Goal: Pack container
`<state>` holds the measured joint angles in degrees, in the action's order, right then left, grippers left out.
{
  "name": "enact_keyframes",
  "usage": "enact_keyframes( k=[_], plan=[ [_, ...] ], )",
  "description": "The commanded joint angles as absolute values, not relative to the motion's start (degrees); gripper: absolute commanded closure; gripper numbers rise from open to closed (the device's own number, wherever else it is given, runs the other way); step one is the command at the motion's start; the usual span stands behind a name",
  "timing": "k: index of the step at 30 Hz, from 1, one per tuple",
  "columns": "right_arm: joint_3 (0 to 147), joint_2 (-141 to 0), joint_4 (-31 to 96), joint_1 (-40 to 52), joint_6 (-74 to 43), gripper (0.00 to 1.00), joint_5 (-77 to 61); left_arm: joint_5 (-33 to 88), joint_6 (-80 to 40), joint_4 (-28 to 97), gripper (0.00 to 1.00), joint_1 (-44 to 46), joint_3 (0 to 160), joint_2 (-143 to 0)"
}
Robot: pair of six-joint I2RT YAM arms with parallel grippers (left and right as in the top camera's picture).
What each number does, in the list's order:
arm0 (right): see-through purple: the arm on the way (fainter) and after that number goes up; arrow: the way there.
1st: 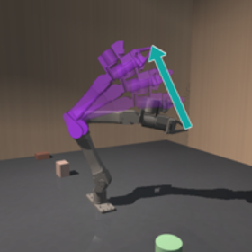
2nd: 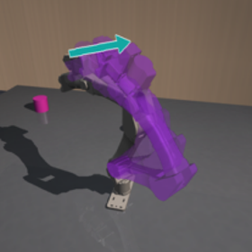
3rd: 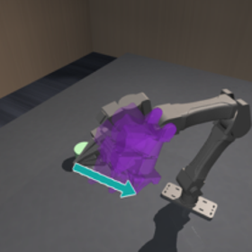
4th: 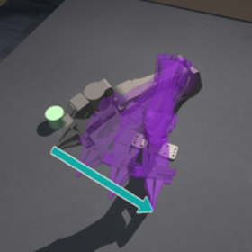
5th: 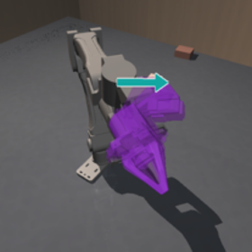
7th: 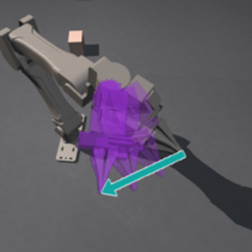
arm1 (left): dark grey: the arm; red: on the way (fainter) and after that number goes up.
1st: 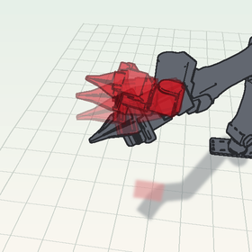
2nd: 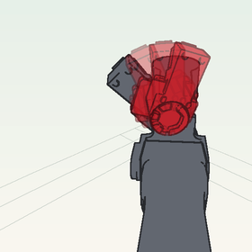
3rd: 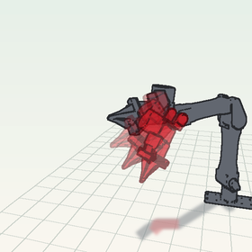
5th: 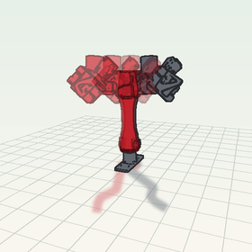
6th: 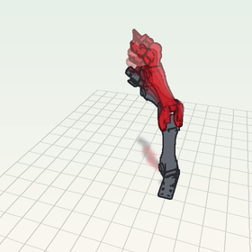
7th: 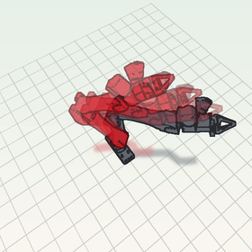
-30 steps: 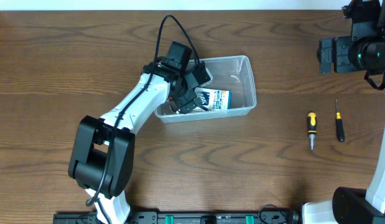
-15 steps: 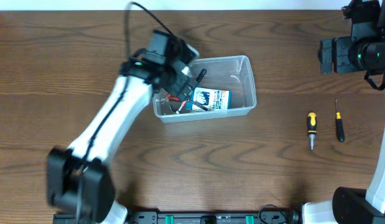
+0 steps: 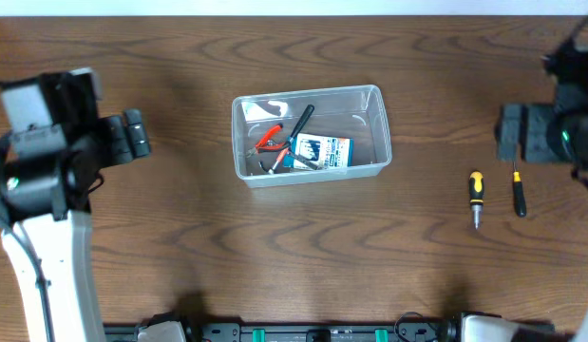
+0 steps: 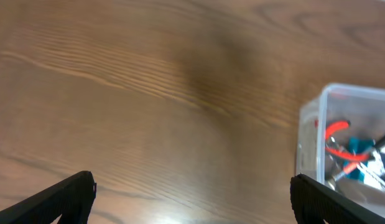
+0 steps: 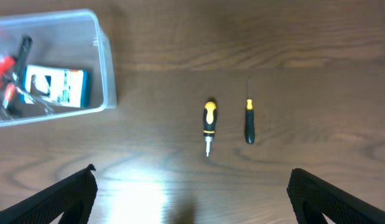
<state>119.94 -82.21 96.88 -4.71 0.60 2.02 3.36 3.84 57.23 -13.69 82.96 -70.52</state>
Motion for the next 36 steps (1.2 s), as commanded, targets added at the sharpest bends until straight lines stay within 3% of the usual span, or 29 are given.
enact_keyframes(
  k=[1, 7, 16, 36],
  plan=[
    [115.4, -77.6, 97.3, -5.0, -6.4, 0.01, 2.1, 0.6, 2.7, 57.4, 0.02, -14.7, 81.3, -67.9],
    [97.9, -75.6, 93.4, -5.0, -7.2, 0.01, 7.0, 0.4, 2.7, 53.0, 0.02, -14.7, 72.7, -62.3],
    [78.1, -82.0, 68.4, -8.1, 3.4, 0.01, 8.8, 0.4, 4.4, 42.0, 0.02, -14.7, 56.2, -50.0],
    [71.4, -102.8, 60.2, -15.9, 7.0, 0.01, 2.5, 0.4, 4.4, 41.5, 0.02, -14.7, 54.7, -49.5]
  ],
)
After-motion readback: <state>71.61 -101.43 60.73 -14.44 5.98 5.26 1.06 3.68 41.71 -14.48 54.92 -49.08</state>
